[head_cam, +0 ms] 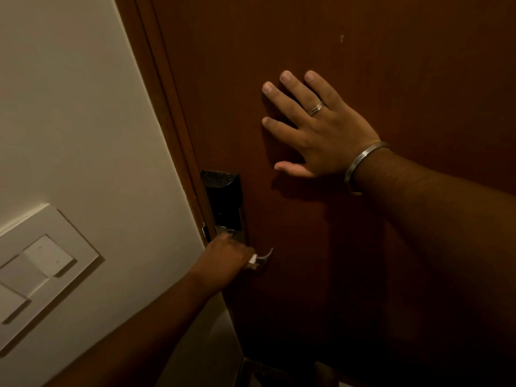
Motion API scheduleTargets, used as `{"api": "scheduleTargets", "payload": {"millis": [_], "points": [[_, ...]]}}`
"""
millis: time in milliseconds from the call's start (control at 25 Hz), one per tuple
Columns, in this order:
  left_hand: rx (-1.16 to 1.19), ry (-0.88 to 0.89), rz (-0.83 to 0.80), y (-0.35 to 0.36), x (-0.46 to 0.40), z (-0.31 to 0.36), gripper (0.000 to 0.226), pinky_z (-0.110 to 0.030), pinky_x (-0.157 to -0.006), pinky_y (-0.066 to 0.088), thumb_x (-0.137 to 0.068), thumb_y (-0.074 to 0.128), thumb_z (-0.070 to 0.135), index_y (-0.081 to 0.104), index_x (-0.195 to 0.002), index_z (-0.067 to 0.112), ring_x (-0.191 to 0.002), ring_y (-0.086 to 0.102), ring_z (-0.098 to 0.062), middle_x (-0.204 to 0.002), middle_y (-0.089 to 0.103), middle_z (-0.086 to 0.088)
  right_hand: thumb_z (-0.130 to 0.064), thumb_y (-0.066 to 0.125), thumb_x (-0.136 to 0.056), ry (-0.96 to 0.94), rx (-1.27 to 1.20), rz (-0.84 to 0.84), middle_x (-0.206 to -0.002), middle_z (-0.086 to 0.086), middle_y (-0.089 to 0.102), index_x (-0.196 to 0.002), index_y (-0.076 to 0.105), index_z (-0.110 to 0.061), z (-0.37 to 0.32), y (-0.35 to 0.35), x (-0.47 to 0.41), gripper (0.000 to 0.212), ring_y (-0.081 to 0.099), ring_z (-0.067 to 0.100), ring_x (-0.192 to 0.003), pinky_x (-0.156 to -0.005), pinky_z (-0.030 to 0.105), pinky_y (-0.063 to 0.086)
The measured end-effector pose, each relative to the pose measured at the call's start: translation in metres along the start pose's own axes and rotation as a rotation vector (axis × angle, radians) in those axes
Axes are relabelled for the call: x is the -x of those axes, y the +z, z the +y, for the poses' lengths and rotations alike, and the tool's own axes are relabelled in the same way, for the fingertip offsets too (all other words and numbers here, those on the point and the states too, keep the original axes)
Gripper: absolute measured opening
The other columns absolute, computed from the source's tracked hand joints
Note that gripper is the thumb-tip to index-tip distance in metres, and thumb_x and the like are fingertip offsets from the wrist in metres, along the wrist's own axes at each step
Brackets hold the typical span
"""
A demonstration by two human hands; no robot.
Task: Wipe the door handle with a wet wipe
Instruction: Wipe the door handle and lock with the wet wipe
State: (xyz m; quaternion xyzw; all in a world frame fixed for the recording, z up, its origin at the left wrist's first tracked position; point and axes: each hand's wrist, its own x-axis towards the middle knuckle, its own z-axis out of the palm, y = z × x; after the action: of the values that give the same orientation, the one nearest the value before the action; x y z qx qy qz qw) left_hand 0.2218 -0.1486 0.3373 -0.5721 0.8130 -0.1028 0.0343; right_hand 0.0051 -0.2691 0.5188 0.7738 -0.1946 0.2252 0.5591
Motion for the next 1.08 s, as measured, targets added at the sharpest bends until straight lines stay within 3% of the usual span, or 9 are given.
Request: {"api": "scheduleTargets", "payload": {"millis": [120,240,360,440,520,600,800,920,1080], "points": [[0.130,-0.210,-0.032,0.007,-0.034,0.045,0.033,-0.034,-0.083,0.045,-0.093,0.050,0.045,0.067,-0.087,0.018,-0.078,0.065,-0.017,-0.085,0.072,-0.001,-0.075,0.026,-0.092,-0.004,0.009,-0.007,-0.161,0.024,0.027,-0.144,0.044,-0.016,-0.001,-0.001,0.000,0.081,0.028,0.046,-0.147,-0.119,0.059,0.019],[0.154,-0.051,0.082,0.016,-0.008,0.025,0.011,-0.033,-0.081,0.046,-0.090,0.060,0.028,0.065,-0.093,0.019,-0.083,0.066,-0.017,-0.089,0.072,-0.001,-0.075,0.025,-0.092,-0.003,0.005,-0.011,-0.161,0.024,0.025,-0.144,0.043,-0.016,-0.001,0.000,0.000,0.081,0.027,0.046,-0.147,-0.119,0.058,0.018],[0.062,0.066,0.143,0.014,0.020,-0.026,0.015,-0.035,-0.080,0.049,-0.084,0.067,0.017,0.065,-0.096,0.025,-0.087,0.065,-0.014,-0.092,0.072,0.004,-0.075,0.026,-0.091,0.002,0.008,-0.002,-0.161,0.024,0.027,-0.144,0.044,-0.016,-0.002,-0.001,0.000,0.081,0.029,0.046,-0.147,-0.119,0.058,0.020],[0.036,0.065,0.019,0.005,0.005,-0.019,0.007,-0.035,-0.081,0.046,-0.087,0.064,0.030,0.065,-0.089,0.024,-0.082,0.066,-0.016,-0.086,0.071,0.002,-0.075,0.027,-0.091,0.001,0.008,0.001,-0.160,0.024,0.028,-0.143,0.045,-0.016,0.000,-0.002,0.000,0.080,0.029,0.046,-0.146,-0.119,0.058,0.021],[0.069,-0.069,-0.080,0.007,-0.022,0.015,0.031,-0.036,-0.084,0.045,-0.089,0.055,0.048,0.063,-0.084,0.019,-0.078,0.065,-0.017,-0.082,0.070,-0.001,-0.074,0.028,-0.092,-0.001,0.005,-0.005,-0.161,0.024,0.027,-0.144,0.045,-0.016,0.000,-0.002,-0.001,0.080,0.029,0.046,-0.147,-0.119,0.059,0.020],[0.142,-0.189,-0.026,0.015,-0.035,0.041,0.042,-0.039,-0.085,0.047,-0.090,0.048,0.055,0.064,-0.083,0.017,-0.077,0.064,-0.018,-0.081,0.070,-0.003,-0.074,0.028,-0.092,0.001,0.008,0.000,-0.160,0.024,0.028,-0.143,0.045,-0.016,-0.001,-0.002,0.000,0.080,0.029,0.046,-0.146,-0.118,0.059,0.020],[0.079,0.059,0.163,0.017,0.013,-0.014,0.012,-0.035,-0.080,0.048,-0.085,0.067,0.020,0.065,-0.096,0.022,-0.084,0.065,-0.017,-0.090,0.071,-0.001,-0.074,0.029,-0.092,0.009,-0.010,0.010,-0.160,0.024,0.028,-0.142,0.046,-0.015,-0.001,-0.001,0.000,0.079,0.029,0.046,-0.146,-0.118,0.059,0.021],[-0.026,0.156,0.113,0.000,0.008,-0.023,0.014,-0.033,-0.075,0.047,-0.085,0.067,0.035,0.065,-0.082,0.021,-0.071,0.065,-0.017,-0.076,0.070,0.001,-0.074,0.029,-0.092,0.007,0.003,0.012,-0.160,0.024,0.029,-0.142,0.047,-0.015,0.000,-0.001,0.000,0.079,0.031,0.046,-0.146,-0.118,0.059,0.022],[0.089,-0.133,-0.002,0.006,-0.034,0.039,0.046,-0.037,-0.081,0.044,-0.092,0.044,0.055,0.063,-0.077,0.016,-0.071,0.063,-0.018,-0.075,0.070,-0.002,-0.074,0.027,-0.093,0.003,0.012,0.007,-0.160,0.024,0.029,-0.142,0.046,-0.015,-0.001,-0.001,0.000,0.079,0.030,0.046,-0.146,-0.118,0.059,0.022]]}}
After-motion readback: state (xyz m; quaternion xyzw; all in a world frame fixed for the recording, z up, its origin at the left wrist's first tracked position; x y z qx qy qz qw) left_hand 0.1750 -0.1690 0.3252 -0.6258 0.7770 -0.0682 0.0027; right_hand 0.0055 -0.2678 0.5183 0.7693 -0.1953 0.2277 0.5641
